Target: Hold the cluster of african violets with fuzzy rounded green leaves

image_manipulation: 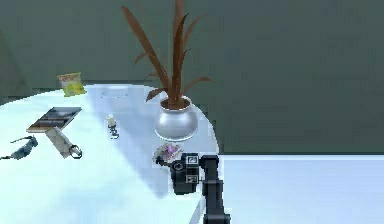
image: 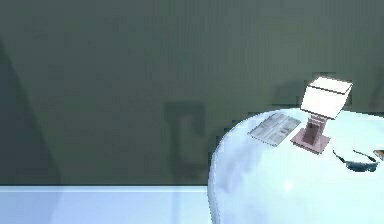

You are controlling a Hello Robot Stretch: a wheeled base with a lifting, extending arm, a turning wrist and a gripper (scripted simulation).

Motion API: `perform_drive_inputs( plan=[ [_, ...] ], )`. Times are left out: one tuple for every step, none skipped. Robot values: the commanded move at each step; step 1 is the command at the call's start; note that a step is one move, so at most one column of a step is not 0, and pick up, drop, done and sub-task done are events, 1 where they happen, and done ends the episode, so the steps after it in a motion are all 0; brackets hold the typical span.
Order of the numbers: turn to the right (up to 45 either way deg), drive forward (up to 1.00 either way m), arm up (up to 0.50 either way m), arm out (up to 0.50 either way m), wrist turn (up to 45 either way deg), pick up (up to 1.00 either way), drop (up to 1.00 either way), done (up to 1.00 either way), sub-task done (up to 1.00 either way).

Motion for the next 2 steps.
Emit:
perform_drive_inputs(
  plan=[
    [0.0, 0.00, 0.10, 0.00, 0.0, 0.00, 0.00, 0.00, 0.00],
    [0.0, 0.00, 0.00, 0.00, 0.0, 0.00, 0.00, 1.00, 0.00]
  ],
)
